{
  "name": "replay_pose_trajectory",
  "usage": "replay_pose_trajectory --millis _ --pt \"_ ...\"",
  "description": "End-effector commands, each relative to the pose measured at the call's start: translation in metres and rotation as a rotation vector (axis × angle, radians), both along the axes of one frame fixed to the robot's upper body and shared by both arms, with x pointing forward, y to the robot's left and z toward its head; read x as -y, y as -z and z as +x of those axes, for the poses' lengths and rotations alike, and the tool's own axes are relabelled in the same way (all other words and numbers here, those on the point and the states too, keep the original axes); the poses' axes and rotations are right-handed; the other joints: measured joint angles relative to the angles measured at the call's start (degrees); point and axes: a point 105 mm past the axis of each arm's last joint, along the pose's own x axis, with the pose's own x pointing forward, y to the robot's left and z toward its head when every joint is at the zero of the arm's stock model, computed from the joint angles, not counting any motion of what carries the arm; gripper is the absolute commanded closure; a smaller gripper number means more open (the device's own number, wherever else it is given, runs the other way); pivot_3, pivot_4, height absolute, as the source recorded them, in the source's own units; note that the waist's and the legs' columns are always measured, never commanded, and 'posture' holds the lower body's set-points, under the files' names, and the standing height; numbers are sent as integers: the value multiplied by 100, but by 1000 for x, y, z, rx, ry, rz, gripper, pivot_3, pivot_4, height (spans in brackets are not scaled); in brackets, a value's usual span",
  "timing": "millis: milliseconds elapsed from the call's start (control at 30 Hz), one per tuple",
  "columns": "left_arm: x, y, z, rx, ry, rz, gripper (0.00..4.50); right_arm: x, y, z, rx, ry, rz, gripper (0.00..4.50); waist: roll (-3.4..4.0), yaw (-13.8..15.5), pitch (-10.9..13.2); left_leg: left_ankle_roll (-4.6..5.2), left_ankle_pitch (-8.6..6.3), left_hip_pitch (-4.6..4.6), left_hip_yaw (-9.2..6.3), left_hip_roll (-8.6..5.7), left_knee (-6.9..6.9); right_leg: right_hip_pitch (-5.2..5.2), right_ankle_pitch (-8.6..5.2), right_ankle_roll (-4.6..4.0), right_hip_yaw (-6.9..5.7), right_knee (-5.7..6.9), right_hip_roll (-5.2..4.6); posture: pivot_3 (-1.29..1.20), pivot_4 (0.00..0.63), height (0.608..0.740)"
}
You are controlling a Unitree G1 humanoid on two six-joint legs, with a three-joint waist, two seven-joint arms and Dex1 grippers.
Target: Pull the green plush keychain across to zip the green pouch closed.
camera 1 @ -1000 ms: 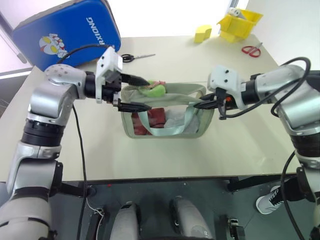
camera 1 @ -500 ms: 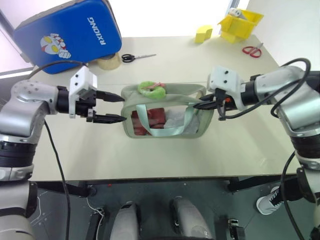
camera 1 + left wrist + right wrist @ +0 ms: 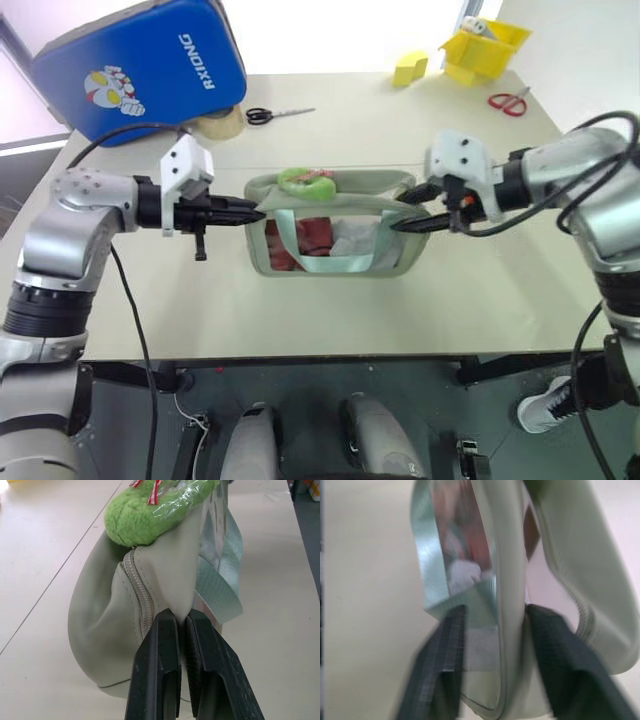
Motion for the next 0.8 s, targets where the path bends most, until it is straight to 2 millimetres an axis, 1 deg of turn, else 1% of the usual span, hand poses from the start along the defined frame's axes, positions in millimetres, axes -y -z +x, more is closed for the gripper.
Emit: replay_pose_trajectory --millis 33,67,100,133,200,267,367,400,433,500,600,733,800 --pt "5 0 -3 20 20 22 4500 -12 -54 -16 147 -112 128 782 2 16 1 0 0 0 1 0 0 -1 0 0 1 0 0 0 150 737" --pt "5 0 -3 22 19 22 4500 -15 -57 -18 148 -128 141 305 2 23 1 0 0 1 2 0 0 -1 0 0 1 0 0 0 150 737" --pt "5 0 -3 23 18 23 4500 -26 -57 -18 160 -153 140 69 1 31 0 0 0 2 0 1 0 0 0 0 0 1 1 0 150 737" --pt "5 1 -3 23 18 24 4500 -35 -56 -17 168 -170 138 69 0 30 -1 0 0 2 -2 2 0 1 0 0 -2 1 2 0 150 737" --pt "5 1 -3 24 20 22 4500 -63 -52 -12 171 -206 152 69 0 19 -1 0 0 4 -1 3 0 2 0 0 -2 1 3 0 150 737" --pt "6 1 -3 26 21 20 4500 -81 -48 -8 165 -218 157 69 1 23 -1 0 0 6 1 3 0 1 0 0 1 5 3 0 150 737" --pt "5 0 -3 30 15 21 4500 -99 -39 1 151 -206 142 69 1 68 -1 -1 1 -1 -3 2 0 -2 0 0 -3 6 1 0 150 737" --pt "5 1 -3 30 15 21 4500 -104 -34 8 149 -171 120 69 0 76 -1 -1 1 -4 -4 1 1 -2 0 0 -5 1 -3 0 150 737" --pt "5 1 -3 29 16 21 4500 -107 -31 14 137 -140 112 291 0 72 -1 -1 1 -6 -2 0 2 -2 0 0 -5 0 -6 0 150 737" --pt "6 1 -4 27 18 21 4500 -108 -30 18 124 -119 106 901 -2 71 -2 -1 1 -6 2 -2 2 -2 0 0 -3 -3 -10 0 150 737" --pt "4 1 -4 29 10 23 4500 -103 -35 15 103 -120 124 2416 -1 64 -2 -1 1 -6 0 -2 1 -2 0 0 -5 -3 -9 0 150 737" --pt "3 3 -4 29 8 25 4500 -97 -33 16 87 -97 116 4458 -1 45 -2 -1 0 -4 -3 -1 0 -2 0 0 -5 -1 -5 0 150 737" --pt "4 3 -4 30 9 23 4500 -93 -33 18 82 -72 115 4458 -1 44 -2 -1 1 -3 -3 -1 0 -2 0 0 -5 -1 -4 0 150 737"
